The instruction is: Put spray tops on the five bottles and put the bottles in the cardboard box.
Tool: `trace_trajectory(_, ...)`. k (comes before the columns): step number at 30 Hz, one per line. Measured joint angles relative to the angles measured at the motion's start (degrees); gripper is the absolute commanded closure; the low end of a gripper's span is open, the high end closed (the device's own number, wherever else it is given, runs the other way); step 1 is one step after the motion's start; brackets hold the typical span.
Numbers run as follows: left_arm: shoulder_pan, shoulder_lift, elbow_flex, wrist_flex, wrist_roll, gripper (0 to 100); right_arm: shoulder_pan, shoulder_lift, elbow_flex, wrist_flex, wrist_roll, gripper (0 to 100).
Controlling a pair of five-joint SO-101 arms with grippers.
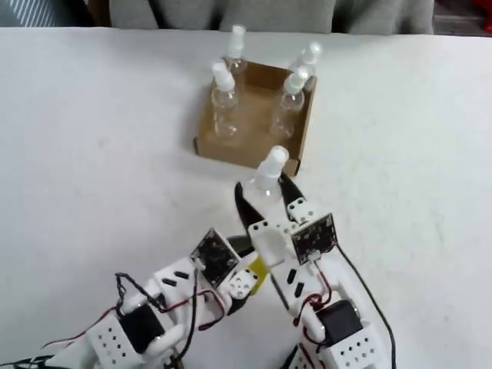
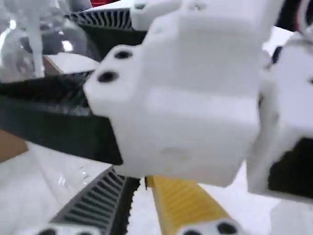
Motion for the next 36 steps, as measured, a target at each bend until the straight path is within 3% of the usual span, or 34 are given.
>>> trace_trajectory(7,-3.3,0.3,0.0,-1.6,0.0,98,-0.3,0.0,0.0,0.0,-0.1,98.2)
trace_trajectory(36,-3.2,0.4,0.0,-1.7,0.0,98,-2.7,-1.1,-4.4,11.0,-1.3,98.2)
